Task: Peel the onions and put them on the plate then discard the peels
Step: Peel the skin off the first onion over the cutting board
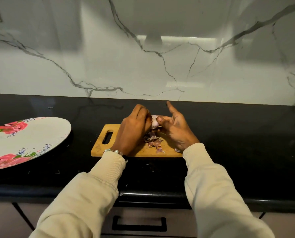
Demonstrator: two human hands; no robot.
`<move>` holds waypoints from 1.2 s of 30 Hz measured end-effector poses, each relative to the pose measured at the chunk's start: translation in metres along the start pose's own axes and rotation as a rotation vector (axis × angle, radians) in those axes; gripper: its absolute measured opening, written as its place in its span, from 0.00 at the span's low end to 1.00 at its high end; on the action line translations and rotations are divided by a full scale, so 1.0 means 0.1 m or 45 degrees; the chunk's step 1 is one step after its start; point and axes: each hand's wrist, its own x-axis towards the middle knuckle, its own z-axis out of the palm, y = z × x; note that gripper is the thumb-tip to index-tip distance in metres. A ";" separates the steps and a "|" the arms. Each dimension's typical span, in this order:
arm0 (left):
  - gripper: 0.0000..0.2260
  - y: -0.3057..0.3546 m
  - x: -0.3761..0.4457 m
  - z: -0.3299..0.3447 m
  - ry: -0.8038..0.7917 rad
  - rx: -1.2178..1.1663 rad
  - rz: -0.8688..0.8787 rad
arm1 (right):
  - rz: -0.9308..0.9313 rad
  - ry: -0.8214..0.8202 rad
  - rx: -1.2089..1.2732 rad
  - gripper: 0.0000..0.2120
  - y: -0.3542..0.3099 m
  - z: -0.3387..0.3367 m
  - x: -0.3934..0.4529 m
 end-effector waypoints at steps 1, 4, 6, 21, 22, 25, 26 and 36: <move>0.12 0.00 0.00 0.00 -0.002 -0.069 -0.063 | -0.011 -0.004 -0.003 0.39 0.00 0.00 0.00; 0.06 -0.01 0.01 0.00 0.033 -0.199 -0.166 | -0.027 -0.028 0.002 0.44 -0.03 0.02 -0.02; 0.04 -0.03 0.02 -0.01 0.029 -0.214 -0.210 | -0.030 -0.044 0.012 0.47 -0.05 0.03 -0.03; 0.05 -0.12 0.05 -0.05 0.322 -0.642 -0.815 | -0.071 -0.098 0.161 0.39 -0.08 -0.01 -0.05; 0.08 -0.12 0.04 -0.05 0.291 -0.563 -0.754 | -0.080 -0.094 0.145 0.38 -0.08 -0.01 -0.05; 0.12 -0.13 0.03 -0.06 0.225 -0.408 -0.532 | -0.088 -0.060 0.075 0.38 -0.08 0.00 -0.04; 0.10 -0.12 0.03 -0.07 0.222 -0.417 -0.483 | -0.083 -0.048 0.063 0.38 -0.07 0.00 -0.04; 0.09 -0.13 0.02 -0.10 0.045 -0.346 -0.004 | 0.025 0.015 0.040 0.39 -0.04 -0.02 0.01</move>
